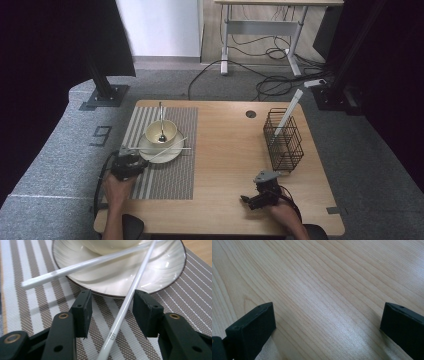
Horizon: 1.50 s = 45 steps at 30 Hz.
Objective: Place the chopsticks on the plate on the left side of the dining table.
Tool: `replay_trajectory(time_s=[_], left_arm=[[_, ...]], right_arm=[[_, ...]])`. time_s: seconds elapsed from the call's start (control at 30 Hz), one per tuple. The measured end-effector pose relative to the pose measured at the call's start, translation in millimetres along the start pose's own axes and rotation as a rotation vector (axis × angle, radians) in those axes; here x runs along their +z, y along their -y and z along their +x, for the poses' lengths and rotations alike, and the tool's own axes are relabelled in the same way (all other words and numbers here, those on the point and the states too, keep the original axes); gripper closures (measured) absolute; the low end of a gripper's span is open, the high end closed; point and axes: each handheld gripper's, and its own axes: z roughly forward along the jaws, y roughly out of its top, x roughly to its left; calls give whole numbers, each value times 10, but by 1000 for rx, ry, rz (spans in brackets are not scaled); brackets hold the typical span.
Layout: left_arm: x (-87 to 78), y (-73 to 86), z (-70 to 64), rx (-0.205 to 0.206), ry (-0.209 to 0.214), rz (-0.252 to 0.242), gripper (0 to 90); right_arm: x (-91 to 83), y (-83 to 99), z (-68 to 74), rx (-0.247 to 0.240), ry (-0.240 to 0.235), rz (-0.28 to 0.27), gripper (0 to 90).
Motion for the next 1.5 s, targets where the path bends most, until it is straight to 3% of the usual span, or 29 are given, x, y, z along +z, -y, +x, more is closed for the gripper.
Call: replay_trajectory(time_s=[0.5,0.63,1.1,1.5], left_arm=[[26,14,146,-50,-66,-21,396],[47,7,183,-80,-56,-21,357],[80,-17,255,-106,-117,-41,209],[90,-26,322,-139,-106,-62,198]], right_arm=[[0,0,0,0,0,0,0],[0,0,0,0,0,0,0],[0,0,0,0,0,0,0],[0,-1,0,0,0,0,0]])
